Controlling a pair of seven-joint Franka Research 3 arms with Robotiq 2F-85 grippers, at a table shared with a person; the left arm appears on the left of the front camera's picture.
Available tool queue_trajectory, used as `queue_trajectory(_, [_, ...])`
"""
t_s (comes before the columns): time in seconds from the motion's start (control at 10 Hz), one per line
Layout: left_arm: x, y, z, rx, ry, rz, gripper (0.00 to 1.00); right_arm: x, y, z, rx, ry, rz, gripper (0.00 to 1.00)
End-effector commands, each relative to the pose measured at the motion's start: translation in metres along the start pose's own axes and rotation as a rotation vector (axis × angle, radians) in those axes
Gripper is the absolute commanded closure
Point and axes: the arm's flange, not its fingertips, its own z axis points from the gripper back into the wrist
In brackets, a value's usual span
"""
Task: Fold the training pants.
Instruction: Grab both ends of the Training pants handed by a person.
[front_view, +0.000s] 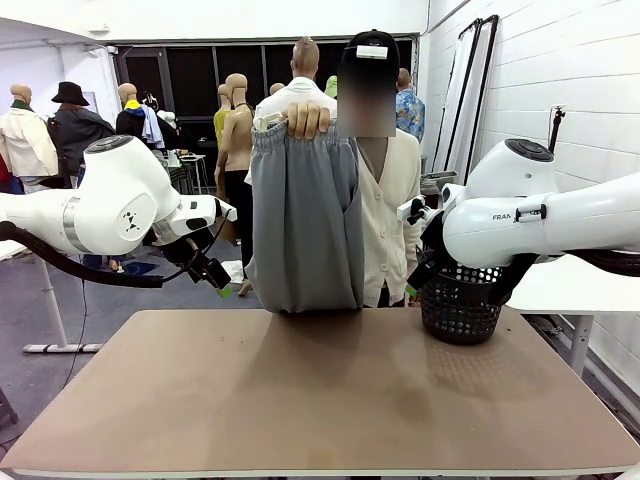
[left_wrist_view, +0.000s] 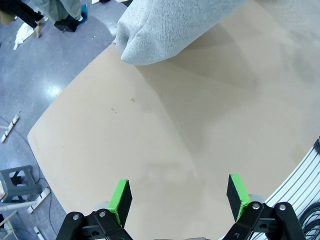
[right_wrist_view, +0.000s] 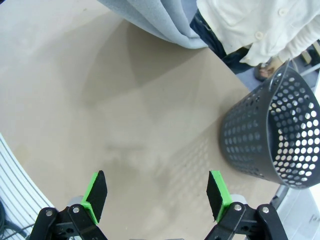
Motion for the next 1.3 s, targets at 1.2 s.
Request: queue_trajectory(1.2, [-0.01, 0.032, -0.013, -0.041, -0.03, -0.396, 0.0, 0.002, -0.024, -0.021, 0.111, -0.2, 0.34, 0.0])
